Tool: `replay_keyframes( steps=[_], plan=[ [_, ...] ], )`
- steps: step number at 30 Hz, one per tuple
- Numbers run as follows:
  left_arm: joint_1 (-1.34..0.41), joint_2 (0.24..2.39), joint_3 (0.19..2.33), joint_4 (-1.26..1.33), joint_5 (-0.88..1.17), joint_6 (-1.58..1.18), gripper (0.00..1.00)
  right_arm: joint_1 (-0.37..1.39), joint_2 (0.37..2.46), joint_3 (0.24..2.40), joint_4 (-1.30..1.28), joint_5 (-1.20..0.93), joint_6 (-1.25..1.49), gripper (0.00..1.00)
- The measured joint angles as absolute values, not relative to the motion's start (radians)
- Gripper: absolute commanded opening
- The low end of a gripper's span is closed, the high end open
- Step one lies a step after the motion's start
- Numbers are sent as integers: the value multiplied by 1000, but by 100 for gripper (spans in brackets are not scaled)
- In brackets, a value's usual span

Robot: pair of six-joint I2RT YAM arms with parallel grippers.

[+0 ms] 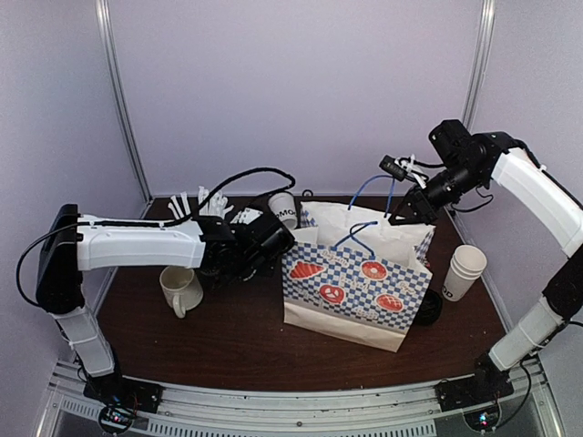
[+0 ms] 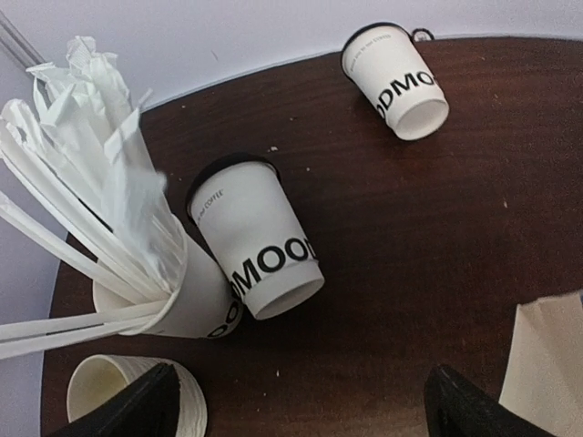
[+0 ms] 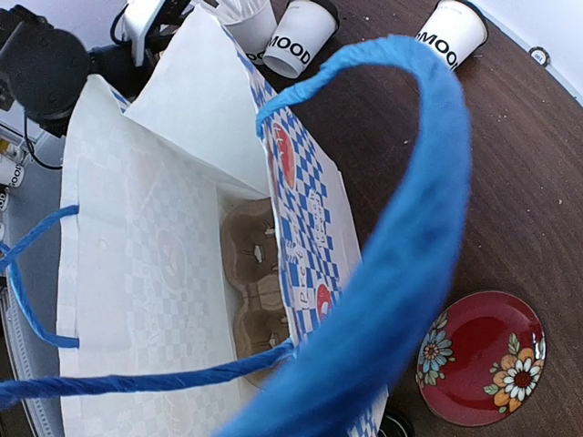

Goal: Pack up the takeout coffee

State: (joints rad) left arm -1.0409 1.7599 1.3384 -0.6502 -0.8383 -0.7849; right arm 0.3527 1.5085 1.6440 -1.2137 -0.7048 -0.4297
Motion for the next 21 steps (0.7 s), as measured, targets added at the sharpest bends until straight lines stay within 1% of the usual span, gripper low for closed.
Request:
replay_keyframes(
  steps=[12, 21],
  plan=[
    [-894, 1922, 1471, -630, -855, -979, 98, 352, 1489, 1608, -1196, -750, -416, 0],
    [-875, 1990, 1486, -654, -843, -1052, 98, 344, 1458, 1604, -1200, -733, -419, 0]
  ],
)
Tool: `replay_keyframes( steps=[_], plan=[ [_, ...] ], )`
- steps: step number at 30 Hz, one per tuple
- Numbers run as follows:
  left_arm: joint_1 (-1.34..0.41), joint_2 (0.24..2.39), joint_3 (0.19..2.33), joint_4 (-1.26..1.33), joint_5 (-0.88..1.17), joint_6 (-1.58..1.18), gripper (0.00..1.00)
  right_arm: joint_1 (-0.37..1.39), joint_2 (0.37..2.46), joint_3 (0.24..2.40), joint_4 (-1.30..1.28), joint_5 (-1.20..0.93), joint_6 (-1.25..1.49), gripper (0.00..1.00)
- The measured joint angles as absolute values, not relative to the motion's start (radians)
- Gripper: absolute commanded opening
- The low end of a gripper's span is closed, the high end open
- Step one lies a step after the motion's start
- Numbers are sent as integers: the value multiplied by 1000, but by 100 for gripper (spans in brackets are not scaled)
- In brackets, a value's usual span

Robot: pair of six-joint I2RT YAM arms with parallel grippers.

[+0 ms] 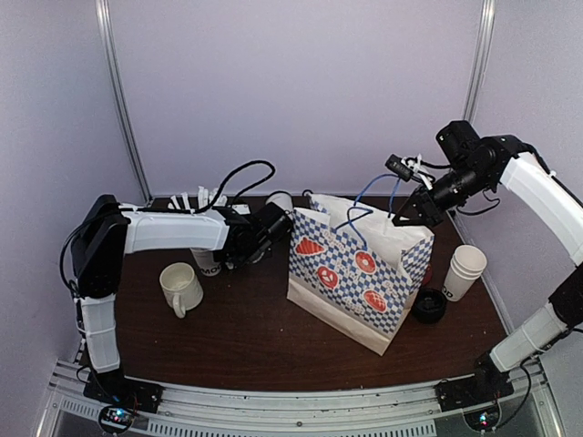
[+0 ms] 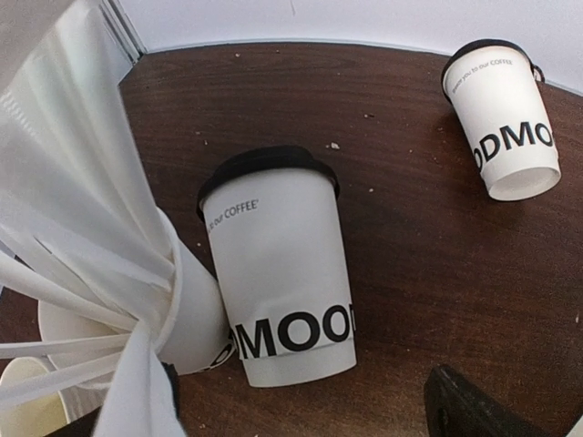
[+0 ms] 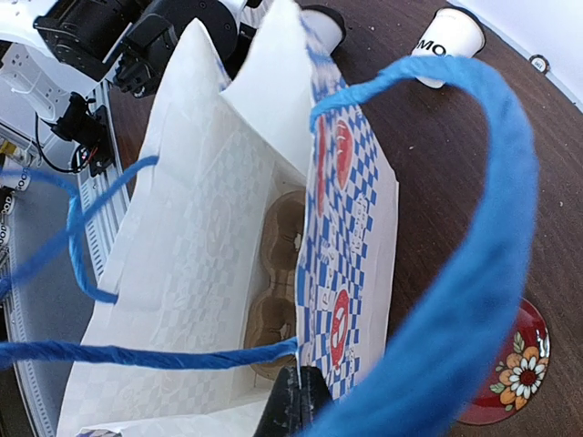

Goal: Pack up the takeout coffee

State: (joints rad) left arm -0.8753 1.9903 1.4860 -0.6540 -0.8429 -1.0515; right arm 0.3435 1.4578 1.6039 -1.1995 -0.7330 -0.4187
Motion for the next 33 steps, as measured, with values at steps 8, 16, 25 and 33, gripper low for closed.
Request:
replay_keyframes(
  steps=[8, 16, 25, 33],
  plan=[
    [-876, 2020, 1508, -659, -850, -1095, 98, 333, 1410, 1559, -1201, -727, -423, 0],
    [-875, 2104, 1618, -733, -863, -1195, 98, 333, 1410, 1534, -1199, -748, -423, 0],
    [-871, 2115, 1631, -790, -877, -1251, 98, 333, 1400, 1512, -1196, -771, -424, 0],
    [-912, 2112, 1622, -797, -918, -1197, 98, 333, 1400, 1506, -1192, -785, -423, 0]
  ],
)
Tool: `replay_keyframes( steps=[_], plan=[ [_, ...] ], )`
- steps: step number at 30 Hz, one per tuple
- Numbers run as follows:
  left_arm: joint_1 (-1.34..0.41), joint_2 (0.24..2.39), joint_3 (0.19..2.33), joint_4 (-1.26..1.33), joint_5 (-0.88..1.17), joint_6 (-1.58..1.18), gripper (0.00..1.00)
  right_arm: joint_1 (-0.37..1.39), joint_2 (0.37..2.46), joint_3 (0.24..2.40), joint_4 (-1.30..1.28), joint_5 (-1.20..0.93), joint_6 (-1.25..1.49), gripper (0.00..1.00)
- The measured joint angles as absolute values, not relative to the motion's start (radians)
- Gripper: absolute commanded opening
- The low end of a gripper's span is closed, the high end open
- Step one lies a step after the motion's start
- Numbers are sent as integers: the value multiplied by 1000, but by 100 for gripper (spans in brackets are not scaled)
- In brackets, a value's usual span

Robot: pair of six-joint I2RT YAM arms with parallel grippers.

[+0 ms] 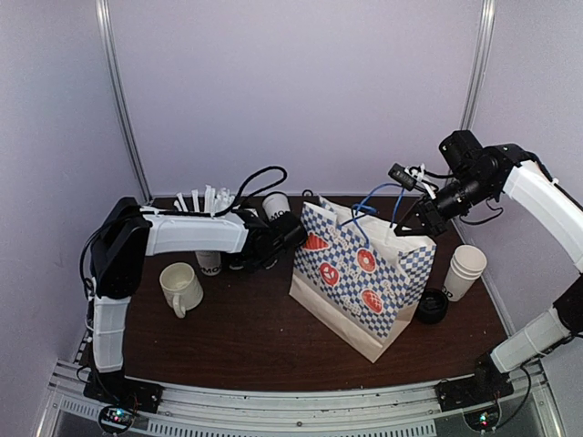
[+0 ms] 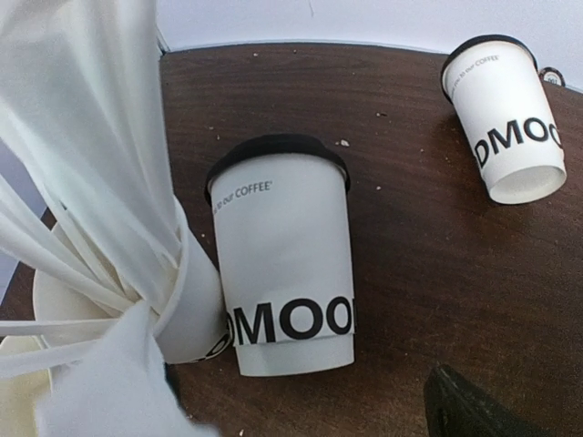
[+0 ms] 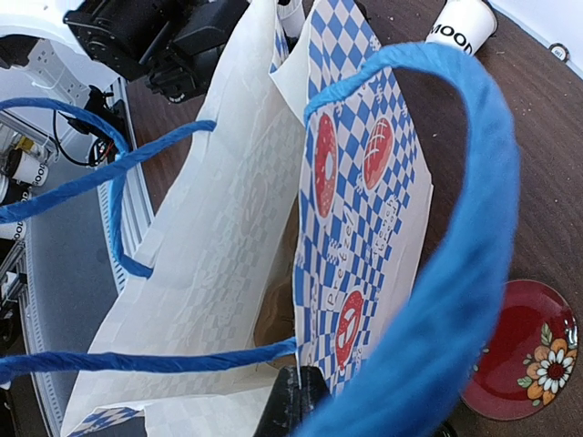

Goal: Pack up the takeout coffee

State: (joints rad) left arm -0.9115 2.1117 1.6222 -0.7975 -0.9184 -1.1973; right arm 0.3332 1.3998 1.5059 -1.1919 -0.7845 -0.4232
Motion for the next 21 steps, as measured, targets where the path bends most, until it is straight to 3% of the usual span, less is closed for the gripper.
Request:
replay_keyframes(
  steps=[14, 17, 19, 21],
  plan=[
    [-995, 2009, 1512, -780, -989, -1119, 95, 333, 1412, 1506, -1185, -800, -423, 0],
    [-1000, 1945, 1459, -778, -957, -1058, 86, 333, 1412, 1506, -1184, -800, -423, 0],
    [-1011, 1868, 1406, -765, -892, -979, 71, 333, 1412, 1506, -1184, -800, -423, 0],
    [-1026, 1775, 1356, -757, -805, -902, 61, 333, 1413, 1506, -1184, -801, -423, 0]
  ],
)
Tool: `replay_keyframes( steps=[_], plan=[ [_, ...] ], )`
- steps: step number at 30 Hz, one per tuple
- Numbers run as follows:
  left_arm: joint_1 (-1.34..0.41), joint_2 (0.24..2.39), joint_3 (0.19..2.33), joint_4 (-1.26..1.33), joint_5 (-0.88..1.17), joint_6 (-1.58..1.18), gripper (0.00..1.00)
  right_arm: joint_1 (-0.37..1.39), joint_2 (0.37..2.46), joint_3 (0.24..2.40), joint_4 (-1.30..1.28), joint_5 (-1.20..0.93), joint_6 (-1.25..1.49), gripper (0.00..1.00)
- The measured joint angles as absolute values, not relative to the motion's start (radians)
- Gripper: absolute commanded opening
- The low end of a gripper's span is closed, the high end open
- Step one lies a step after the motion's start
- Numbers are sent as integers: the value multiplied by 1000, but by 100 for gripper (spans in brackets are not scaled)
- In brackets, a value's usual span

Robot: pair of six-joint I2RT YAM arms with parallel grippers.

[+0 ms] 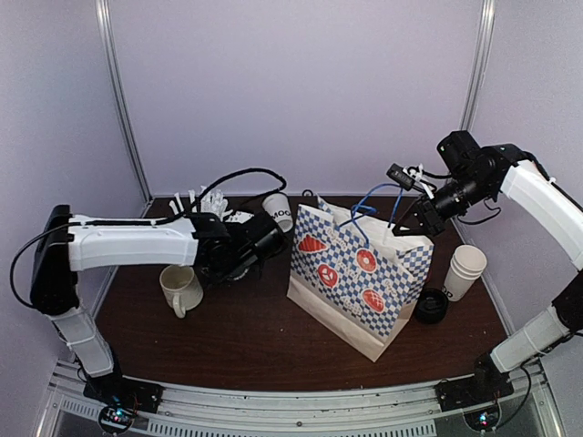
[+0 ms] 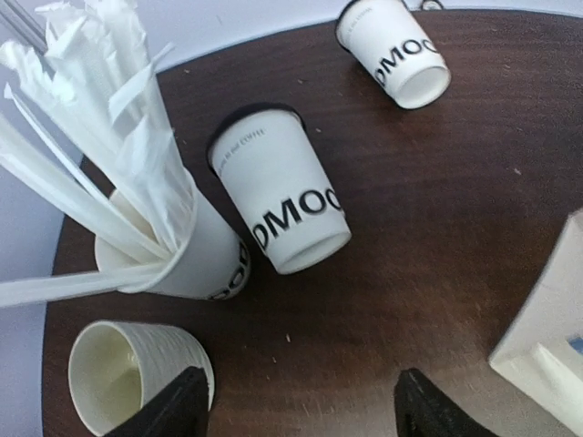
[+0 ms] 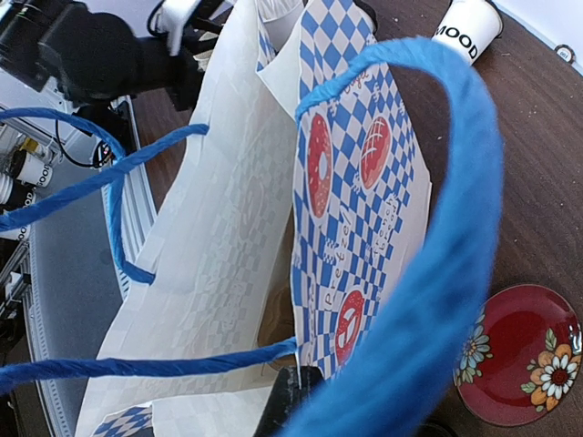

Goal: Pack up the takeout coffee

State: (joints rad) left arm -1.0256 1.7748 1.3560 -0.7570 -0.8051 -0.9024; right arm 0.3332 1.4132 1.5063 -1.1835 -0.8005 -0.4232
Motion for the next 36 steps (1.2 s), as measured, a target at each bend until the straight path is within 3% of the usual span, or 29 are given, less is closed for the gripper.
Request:
replay_keyframes(
  steps=[4, 9, 15, 26, 36],
  plan=[
    [-1045, 1526, 1225, -749, -648, -807, 51, 333, 1421, 1506, -1182, -808, -423, 0],
    [-1023, 1146, 1017, -794, -598, -795, 50, 333, 1430, 1507, -1182, -812, -424, 0],
    [-772, 897, 889, -883, -547, -810, 51, 333, 1430, 1507, -1182, -812, -436, 0],
    [-280, 1015, 765, -637, -186, -795, 48, 333, 1416, 1506, -1178, -810, -438, 0],
    [-215, 1332, 873, -366, 21, -795, 52, 333, 1407, 1496, -1169, -807, -439, 0]
  ],
)
